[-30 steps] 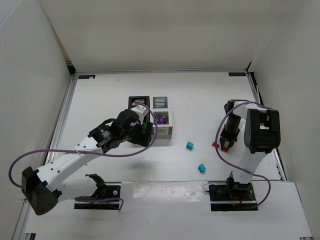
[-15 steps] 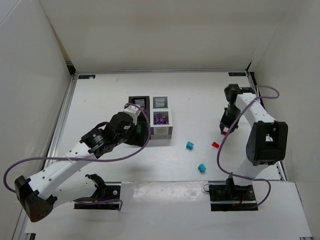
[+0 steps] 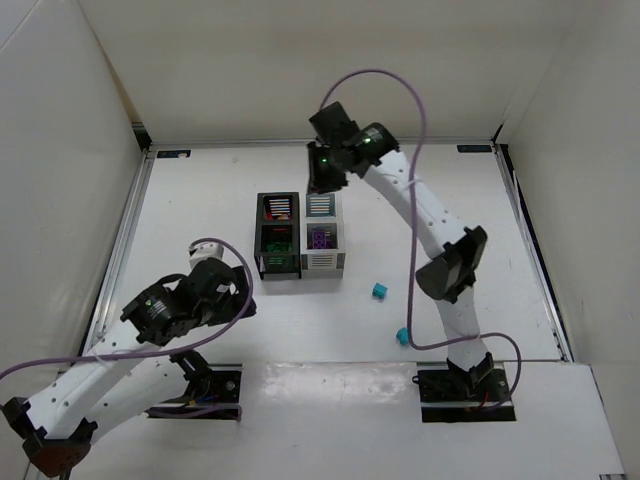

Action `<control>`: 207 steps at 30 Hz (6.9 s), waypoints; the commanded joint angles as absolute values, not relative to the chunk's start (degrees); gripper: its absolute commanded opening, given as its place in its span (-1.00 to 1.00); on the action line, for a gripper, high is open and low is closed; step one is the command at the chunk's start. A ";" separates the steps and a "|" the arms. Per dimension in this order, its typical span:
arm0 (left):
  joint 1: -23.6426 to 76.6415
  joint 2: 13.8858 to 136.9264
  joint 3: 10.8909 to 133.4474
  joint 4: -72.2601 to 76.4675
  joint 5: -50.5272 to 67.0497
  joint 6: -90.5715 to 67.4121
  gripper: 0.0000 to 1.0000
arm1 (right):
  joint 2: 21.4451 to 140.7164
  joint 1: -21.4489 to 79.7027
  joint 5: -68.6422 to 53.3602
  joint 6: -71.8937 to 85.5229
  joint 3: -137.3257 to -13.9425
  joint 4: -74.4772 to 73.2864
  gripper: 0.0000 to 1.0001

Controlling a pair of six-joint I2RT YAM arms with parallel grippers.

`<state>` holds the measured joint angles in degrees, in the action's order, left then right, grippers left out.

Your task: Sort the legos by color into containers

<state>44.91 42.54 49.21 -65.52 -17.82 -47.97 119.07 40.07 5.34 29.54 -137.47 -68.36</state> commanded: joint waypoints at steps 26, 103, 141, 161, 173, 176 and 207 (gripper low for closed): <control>44.47 33.05 47.64 -76.47 -16.17 -53.79 1.00 | 133.60 46.58 -2.37 35.16 -136.05 -37.79 -0.31; 38.50 68.11 61.52 -59.07 -3.69 -37.18 1.00 | 110.65 9.76 -2.72 24.61 -79.98 -68.38 0.08; 36.91 73.65 61.52 -57.22 -0.18 -35.95 1.00 | 104.76 7.91 4.66 15.47 -72.51 -62.39 0.16; 36.39 76.29 62.93 -57.39 1.40 -34.72 1.00 | 110.83 8.35 2.47 17.67 -76.91 -69.00 0.13; 35.16 79.19 64.60 -58.45 2.72 -32.70 1.00 | 107.33 9.58 -7.63 26.62 -75.41 -63.64 0.13; 35.16 79.72 64.95 -58.45 3.25 -32.26 1.00 | 105.83 10.28 -6.34 30.93 -74.53 -60.73 0.13; 34.63 79.18 67.14 -51.85 7.03 -27.17 1.00 | 94.48 8.52 2.19 11.96 -64.25 -48.07 0.15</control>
<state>34.94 80.53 63.81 -53.80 5.65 -29.47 95.29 7.53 3.55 17.65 -65.30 -47.90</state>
